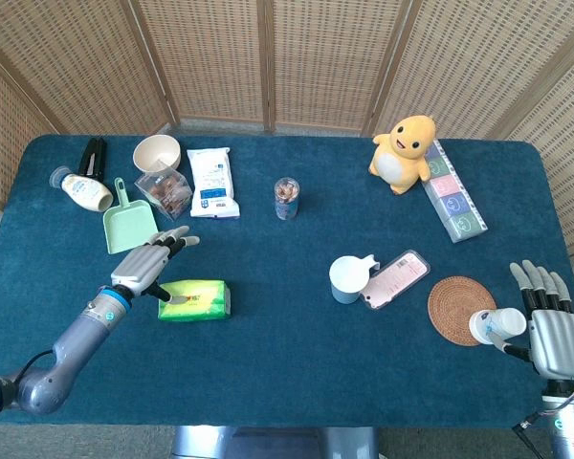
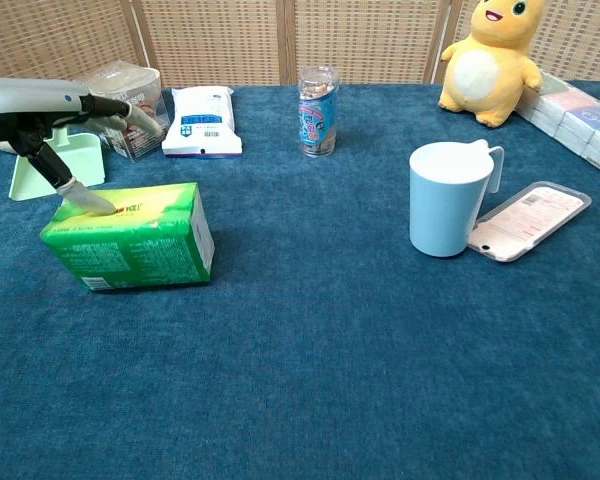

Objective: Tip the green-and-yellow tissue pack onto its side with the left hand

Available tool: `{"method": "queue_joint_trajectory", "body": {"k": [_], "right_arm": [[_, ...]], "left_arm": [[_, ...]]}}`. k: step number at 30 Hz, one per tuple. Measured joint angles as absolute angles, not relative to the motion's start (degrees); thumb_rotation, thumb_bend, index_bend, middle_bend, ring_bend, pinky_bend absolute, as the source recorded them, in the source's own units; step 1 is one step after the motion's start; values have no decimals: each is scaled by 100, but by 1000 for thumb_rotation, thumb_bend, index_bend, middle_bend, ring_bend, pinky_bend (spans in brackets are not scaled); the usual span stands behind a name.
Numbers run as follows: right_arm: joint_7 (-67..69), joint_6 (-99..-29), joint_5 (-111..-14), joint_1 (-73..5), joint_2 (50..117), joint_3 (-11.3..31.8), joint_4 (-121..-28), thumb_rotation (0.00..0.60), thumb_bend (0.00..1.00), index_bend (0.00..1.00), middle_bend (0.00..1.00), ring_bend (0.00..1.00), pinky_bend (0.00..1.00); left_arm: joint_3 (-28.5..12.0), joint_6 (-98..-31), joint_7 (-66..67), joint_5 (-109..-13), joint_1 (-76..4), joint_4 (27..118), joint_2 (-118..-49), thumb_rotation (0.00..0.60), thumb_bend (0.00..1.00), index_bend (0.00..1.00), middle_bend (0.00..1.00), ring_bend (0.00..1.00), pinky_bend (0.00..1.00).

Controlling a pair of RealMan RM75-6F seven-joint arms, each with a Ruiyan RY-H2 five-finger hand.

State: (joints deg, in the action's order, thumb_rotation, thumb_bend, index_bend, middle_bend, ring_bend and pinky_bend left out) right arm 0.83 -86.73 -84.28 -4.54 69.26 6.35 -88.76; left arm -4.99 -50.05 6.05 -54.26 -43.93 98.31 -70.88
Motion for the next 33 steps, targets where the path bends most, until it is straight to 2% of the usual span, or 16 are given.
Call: {"method": "queue_joint_trajectory", "body": {"k": [3,9,18,23,29,33], "right_arm": [[87,-8681,-8426,-452,6921,639,-8882,600,0,0,0,0,0],[110,-8663,-8409,-457,6910,646,-8887,600,0,0,0,0,0],[87,-8661,-8421,-461,6912,635,-8898,600,0,0,0,0,0],[65,-8658,-8424,-460,6912,627,-8903,600,0,0,0,0,0],[58,-8640,-8416,-463,6917,620,-8901,600,0,0,0,0,0],[79,-8650,-8413,-459,6909,625,-8903,600,0,0,0,0,0]], "left_arm": [[-500,-5239,789,-5611,-4296,9734,-7247,600,0,123,0,0,0],[-532,-5262,484,-5962,-4192,9887,-7155,600,0,123,0,0,0],[-530,-5516,-320,-7121,-3803,10652,-6212,600,0,112,0,0,0],[-379,-5477,-550,-7518,-3662,10987,-5861,600,0,108,0,0,0],[-92,-5155,-439,-7777,-3638,11115,-5829,600,0,108,0,0,0],[-52,-5077,-150,-7679,-3654,11009,-6132,600,0,107,0,0,0]]}}
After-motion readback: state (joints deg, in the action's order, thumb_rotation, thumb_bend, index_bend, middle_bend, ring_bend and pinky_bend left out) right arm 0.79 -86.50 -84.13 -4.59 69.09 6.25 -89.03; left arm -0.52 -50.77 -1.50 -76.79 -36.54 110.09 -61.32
